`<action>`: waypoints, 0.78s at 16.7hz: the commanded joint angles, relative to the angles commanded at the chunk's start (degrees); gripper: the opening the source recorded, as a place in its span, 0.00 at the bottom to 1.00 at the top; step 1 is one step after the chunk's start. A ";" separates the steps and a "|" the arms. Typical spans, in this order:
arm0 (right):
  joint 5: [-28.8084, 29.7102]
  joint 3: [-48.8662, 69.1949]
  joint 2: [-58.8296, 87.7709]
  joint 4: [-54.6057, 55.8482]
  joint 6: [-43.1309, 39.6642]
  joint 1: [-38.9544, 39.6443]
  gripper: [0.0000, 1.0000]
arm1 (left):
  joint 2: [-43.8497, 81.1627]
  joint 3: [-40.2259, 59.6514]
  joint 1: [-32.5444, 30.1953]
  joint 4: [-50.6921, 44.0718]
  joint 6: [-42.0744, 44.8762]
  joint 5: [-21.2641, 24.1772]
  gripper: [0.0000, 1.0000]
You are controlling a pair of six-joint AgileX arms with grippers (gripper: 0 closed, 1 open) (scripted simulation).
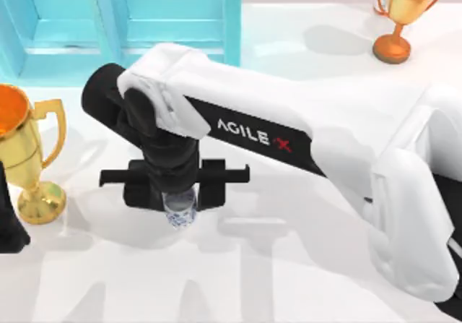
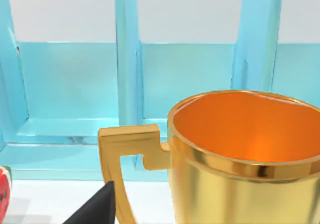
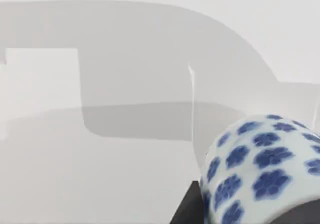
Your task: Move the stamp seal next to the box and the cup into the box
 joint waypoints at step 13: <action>-0.05 -0.12 -0.09 -0.03 0.04 0.13 0.00 | 0.00 0.00 0.00 0.00 0.00 0.00 1.00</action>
